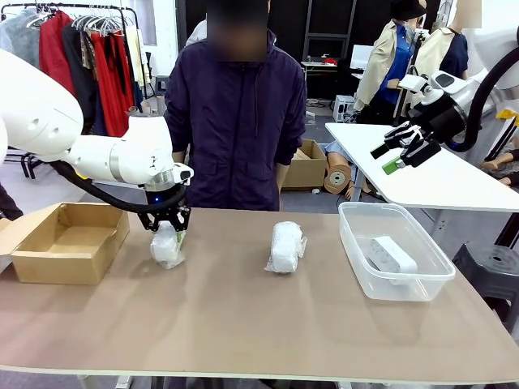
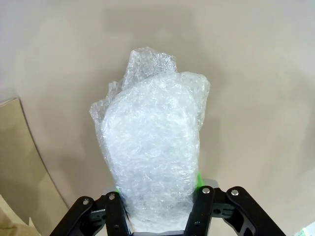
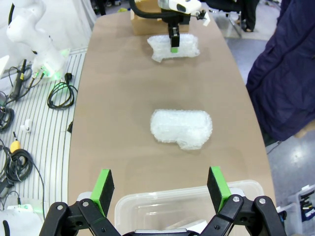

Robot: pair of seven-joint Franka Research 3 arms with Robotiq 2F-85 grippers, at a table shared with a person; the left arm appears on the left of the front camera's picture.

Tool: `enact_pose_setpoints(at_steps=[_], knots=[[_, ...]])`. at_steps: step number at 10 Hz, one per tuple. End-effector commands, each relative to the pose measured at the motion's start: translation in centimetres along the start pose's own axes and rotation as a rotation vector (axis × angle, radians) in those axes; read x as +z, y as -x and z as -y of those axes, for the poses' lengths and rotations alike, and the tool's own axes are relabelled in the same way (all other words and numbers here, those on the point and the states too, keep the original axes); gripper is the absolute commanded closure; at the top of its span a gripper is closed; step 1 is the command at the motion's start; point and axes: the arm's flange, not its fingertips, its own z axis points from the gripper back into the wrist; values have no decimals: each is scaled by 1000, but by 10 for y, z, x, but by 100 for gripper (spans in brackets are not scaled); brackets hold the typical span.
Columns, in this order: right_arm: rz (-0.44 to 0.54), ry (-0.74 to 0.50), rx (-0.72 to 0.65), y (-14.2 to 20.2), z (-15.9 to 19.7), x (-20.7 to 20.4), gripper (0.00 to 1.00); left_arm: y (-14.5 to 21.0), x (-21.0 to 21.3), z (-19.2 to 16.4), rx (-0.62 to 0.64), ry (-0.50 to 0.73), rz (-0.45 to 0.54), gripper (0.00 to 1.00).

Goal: Separate and place wrapped and unwrapped clocks.
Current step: Pick up the Digital clock indicated by the person.

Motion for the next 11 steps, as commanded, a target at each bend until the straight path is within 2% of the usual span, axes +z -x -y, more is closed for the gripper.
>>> enact_pose_setpoints(at_steps=[1, 4, 5, 6, 9, 11], knots=[[3, -3, 5, -2, 0, 2, 0, 7, 11, 3, -6, -30, 32, 100], [3, -3, 5, -2, 0, 2, 0, 17, 53, 11, -68, -57, 70, 100], [3, -3, 5, -2, 0, 2, 0, 20, 75, 17, -98, -107, 58, 100], [3, -3, 5, -2, 0, 2, 0, 24, 100, 25, -79, -101, 25, 100], [3, -3, 5, -2, 0, 2, 0, 45, 173, 57, -79, -160, 77, 100], [3, -3, 5, -2, 0, 2, 0, 54, 219, 81, -26, -166, 111, 100]])
